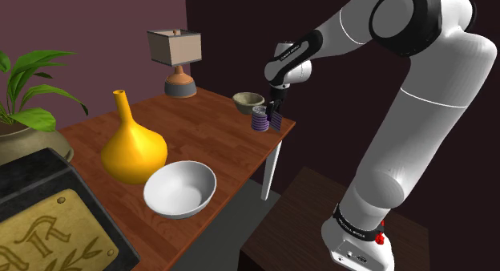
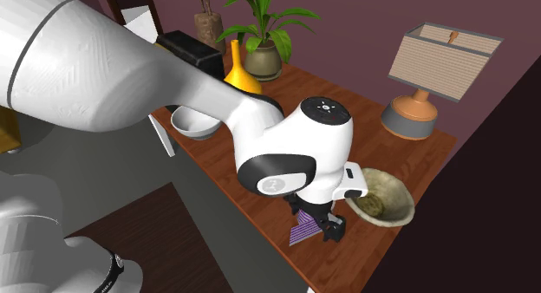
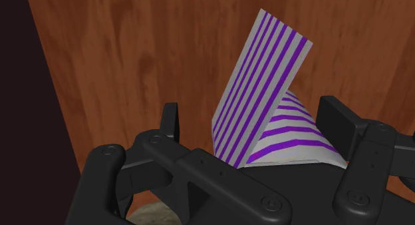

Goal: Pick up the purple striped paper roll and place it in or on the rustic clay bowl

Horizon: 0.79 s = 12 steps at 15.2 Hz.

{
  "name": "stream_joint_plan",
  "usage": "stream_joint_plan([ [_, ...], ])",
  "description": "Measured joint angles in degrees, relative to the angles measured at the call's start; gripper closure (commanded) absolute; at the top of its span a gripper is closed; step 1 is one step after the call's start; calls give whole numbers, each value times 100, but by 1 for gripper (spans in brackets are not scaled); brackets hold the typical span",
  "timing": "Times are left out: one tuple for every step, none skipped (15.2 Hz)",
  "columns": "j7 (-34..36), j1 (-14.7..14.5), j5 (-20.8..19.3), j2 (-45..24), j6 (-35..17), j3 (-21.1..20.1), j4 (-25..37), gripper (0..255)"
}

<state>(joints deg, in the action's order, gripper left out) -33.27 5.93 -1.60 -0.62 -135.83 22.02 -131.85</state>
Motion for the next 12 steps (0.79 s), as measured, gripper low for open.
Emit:
stream_joint_plan([
  [-1,0,0,-1,-3,0,-2,0],
  [-2,1,1,-1,-4,1,-3,0],
  [-2,1,1,-2,-5,1,-3,255],
  [-2,1,1,-2,-5,1,-3,255],
  [-2,1,1,-2,-5,1,-3,255],
  [-2,1,1,-2,-5,1,-3,255],
  [-2,2,1,2,-7,2,1,255],
  [-1,1,1,4,-9,2,1,255],
  [-1,1,1,5,-10,1,0,255],
  [1,1,-1,6,-9,1,-1,255],
  [2,1,-1,6,-8,1,0,255],
  [3,0,-1,6,-8,1,0,255],
])
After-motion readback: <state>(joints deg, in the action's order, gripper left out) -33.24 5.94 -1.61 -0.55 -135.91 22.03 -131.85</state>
